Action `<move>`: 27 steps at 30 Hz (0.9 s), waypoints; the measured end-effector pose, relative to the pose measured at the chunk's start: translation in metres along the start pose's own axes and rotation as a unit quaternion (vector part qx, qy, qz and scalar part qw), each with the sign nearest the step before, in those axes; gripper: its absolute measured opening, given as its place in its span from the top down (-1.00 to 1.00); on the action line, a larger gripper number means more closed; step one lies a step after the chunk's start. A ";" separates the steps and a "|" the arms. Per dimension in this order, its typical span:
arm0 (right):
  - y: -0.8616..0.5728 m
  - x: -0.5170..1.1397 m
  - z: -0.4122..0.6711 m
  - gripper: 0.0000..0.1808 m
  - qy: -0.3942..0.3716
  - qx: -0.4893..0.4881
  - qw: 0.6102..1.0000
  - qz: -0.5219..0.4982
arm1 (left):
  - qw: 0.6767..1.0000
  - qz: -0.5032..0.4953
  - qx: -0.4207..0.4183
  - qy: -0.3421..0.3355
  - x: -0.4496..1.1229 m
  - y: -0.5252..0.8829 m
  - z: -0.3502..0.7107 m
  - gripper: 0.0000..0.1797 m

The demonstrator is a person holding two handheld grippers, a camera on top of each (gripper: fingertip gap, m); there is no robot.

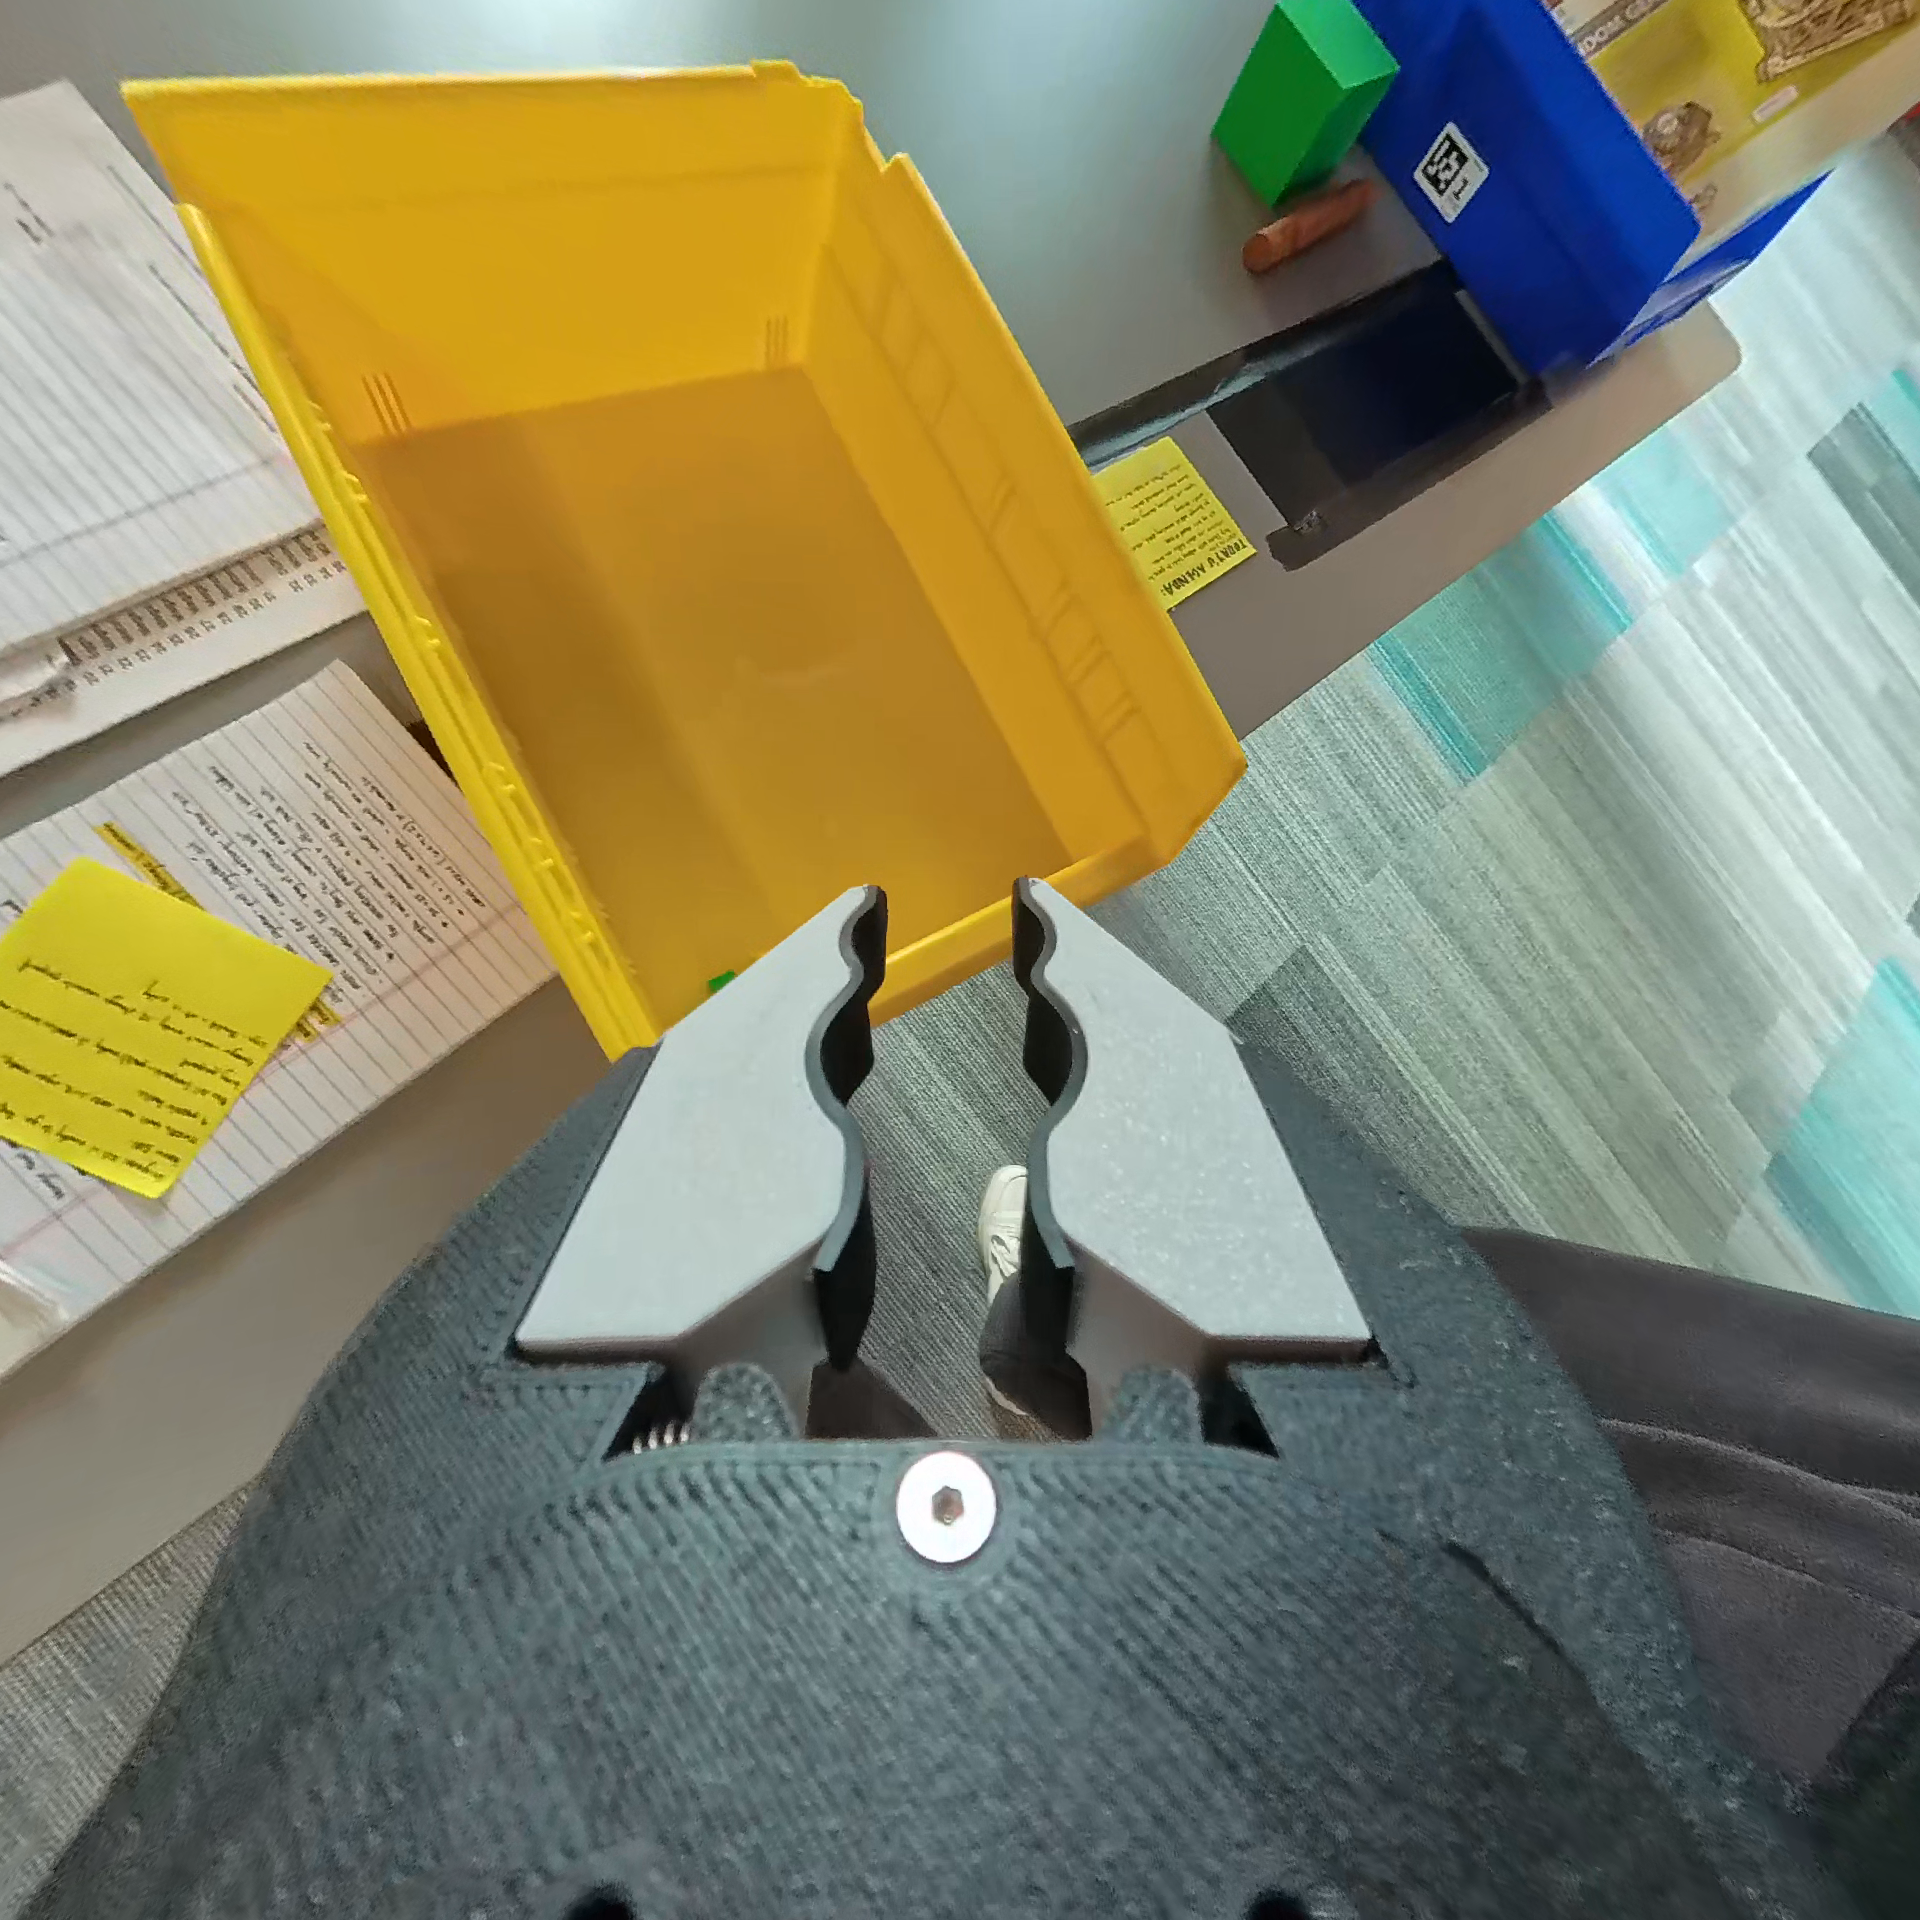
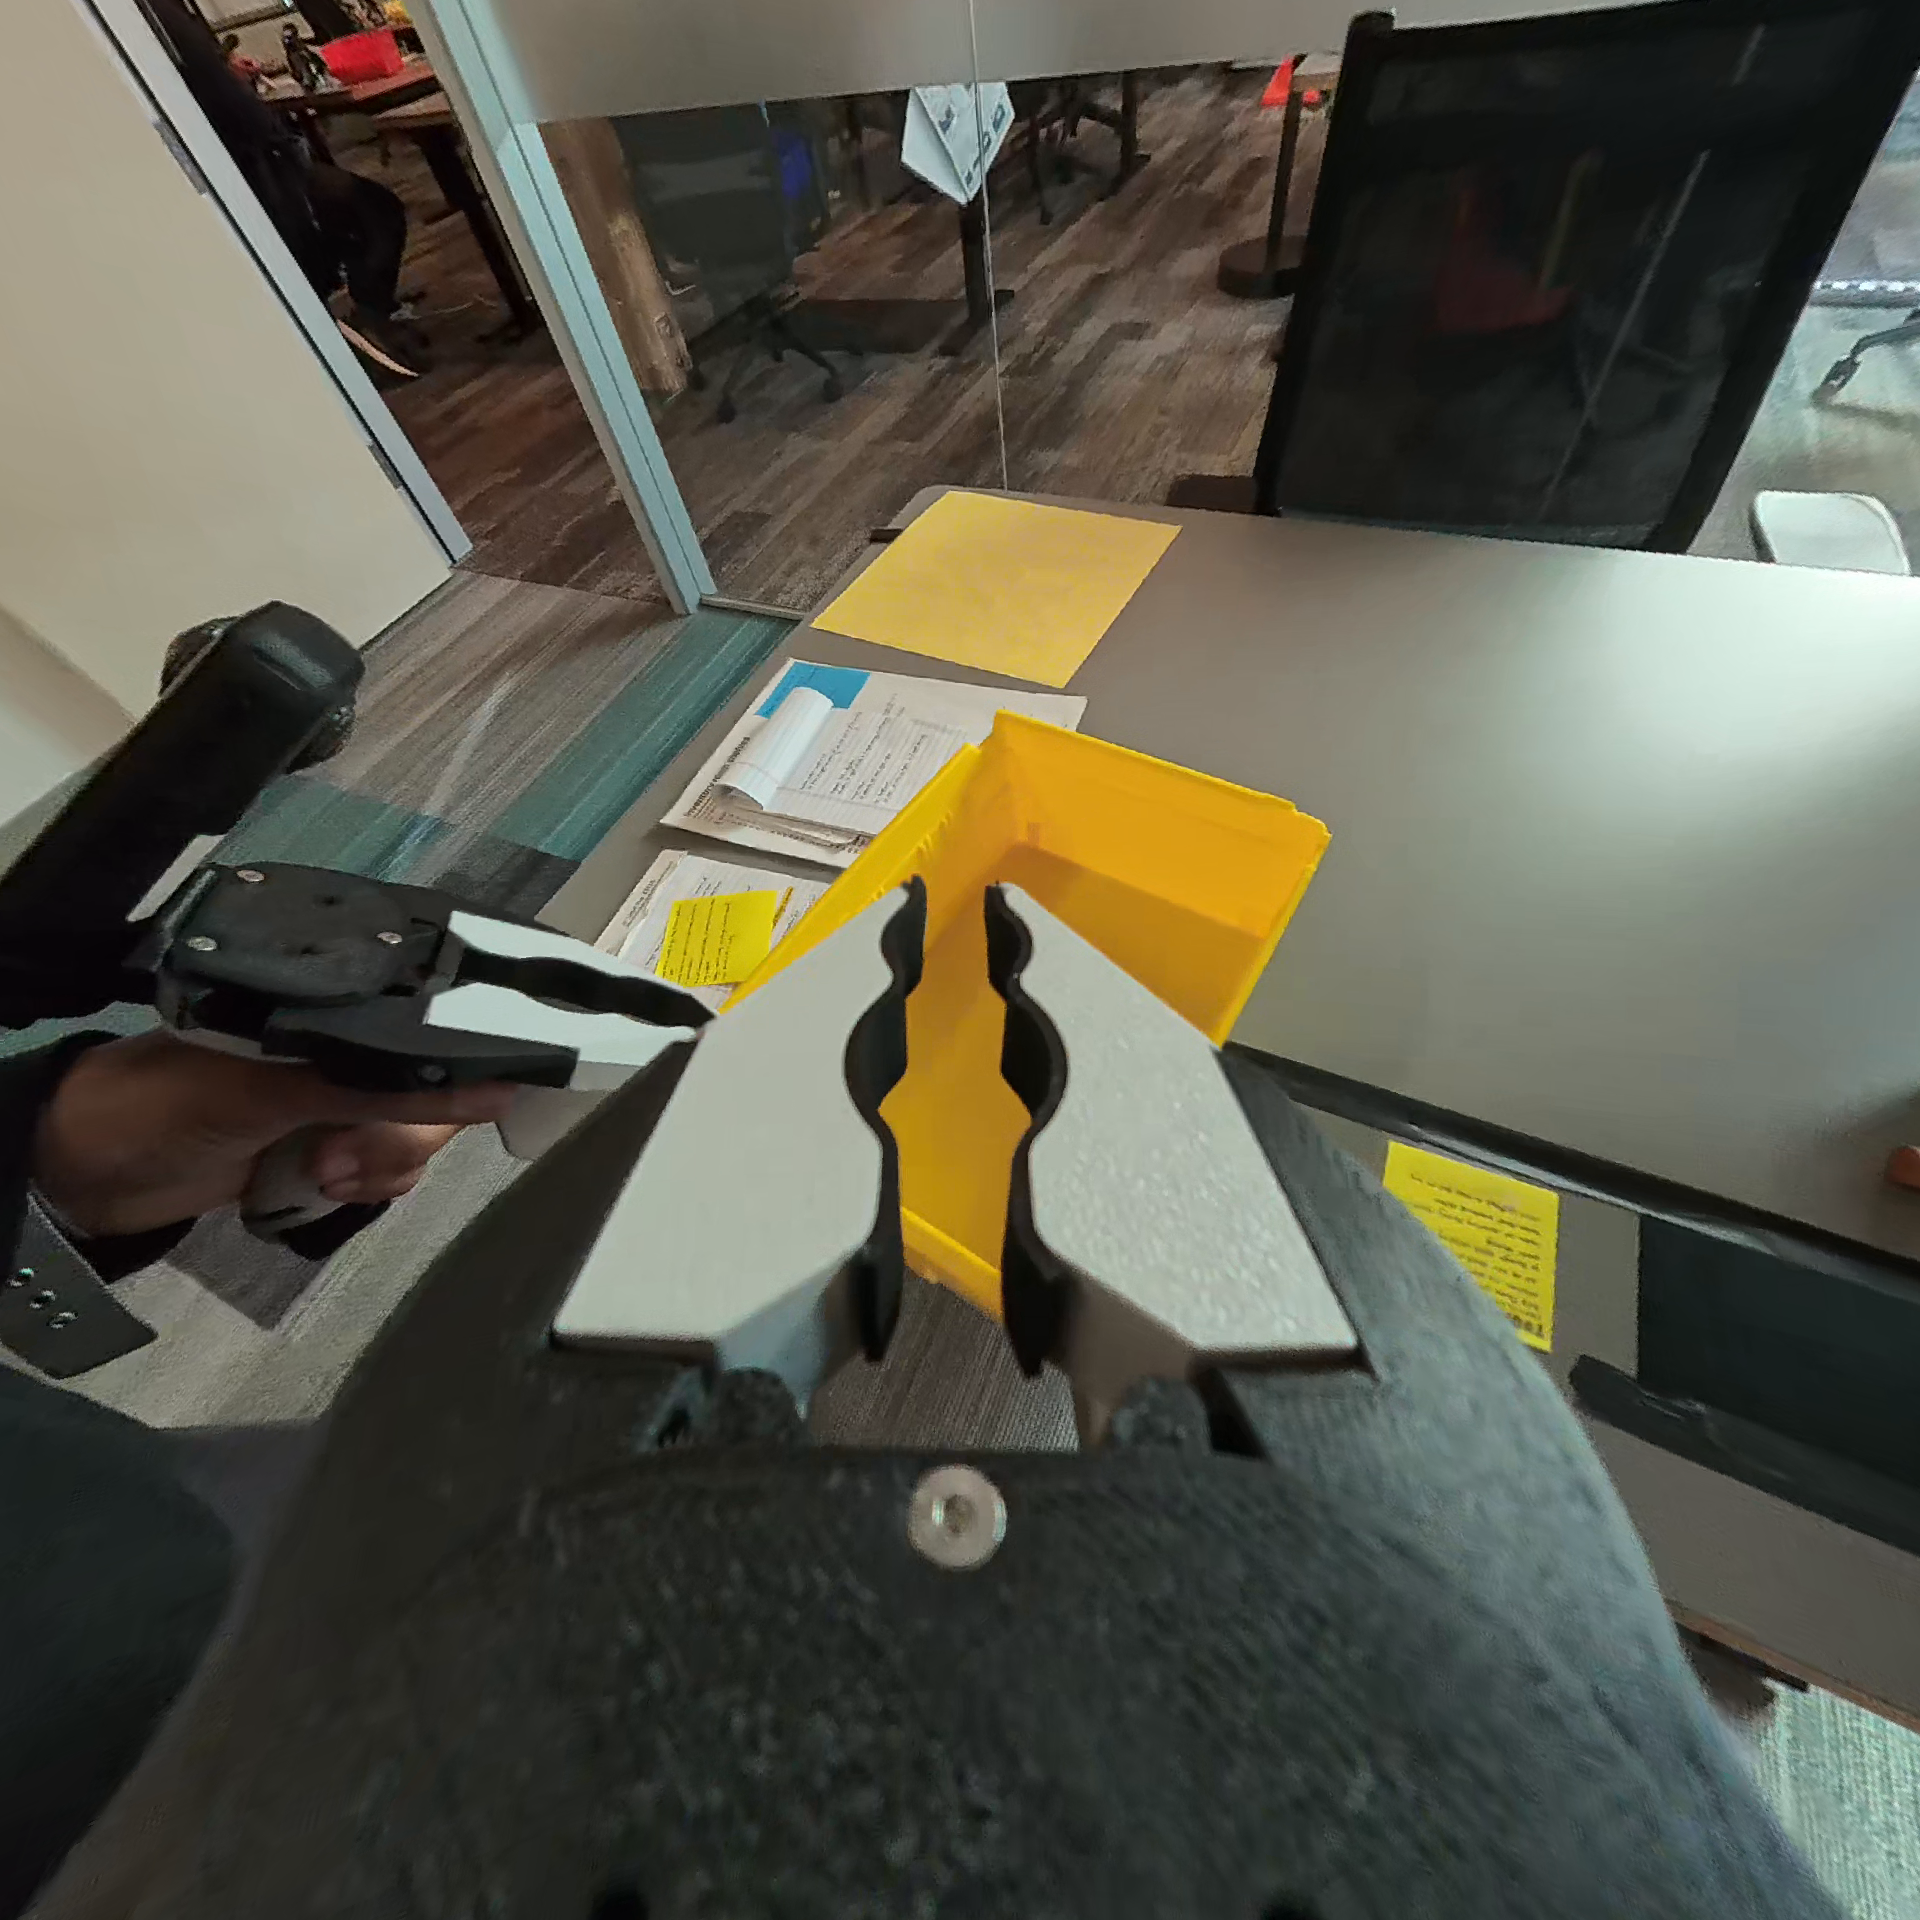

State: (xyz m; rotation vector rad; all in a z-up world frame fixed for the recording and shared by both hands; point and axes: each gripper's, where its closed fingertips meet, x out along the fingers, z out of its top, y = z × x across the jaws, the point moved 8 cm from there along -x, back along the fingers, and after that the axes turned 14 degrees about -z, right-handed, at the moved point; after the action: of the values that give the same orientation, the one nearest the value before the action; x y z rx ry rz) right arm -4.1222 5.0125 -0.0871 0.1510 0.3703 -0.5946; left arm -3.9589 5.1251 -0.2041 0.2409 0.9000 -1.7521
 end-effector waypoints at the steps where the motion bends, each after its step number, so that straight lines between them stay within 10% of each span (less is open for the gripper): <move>1: 0.004 0.001 0.002 0.89 -0.003 -0.006 1.000 -0.001 | 1.000 0.002 0.006 -0.002 -0.002 0.001 0.001 0.79; 27: 0.097 0.034 -0.014 0.75 0.052 0.022 0.997 -0.056 | 0.999 -0.046 0.009 0.022 -0.061 0.083 -0.015 0.78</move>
State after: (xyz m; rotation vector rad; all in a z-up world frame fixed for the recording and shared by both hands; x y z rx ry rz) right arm -4.0452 5.0778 -0.1099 0.2056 0.4680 -0.7073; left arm -3.8655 5.1703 -0.2170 0.2539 0.9410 -1.8472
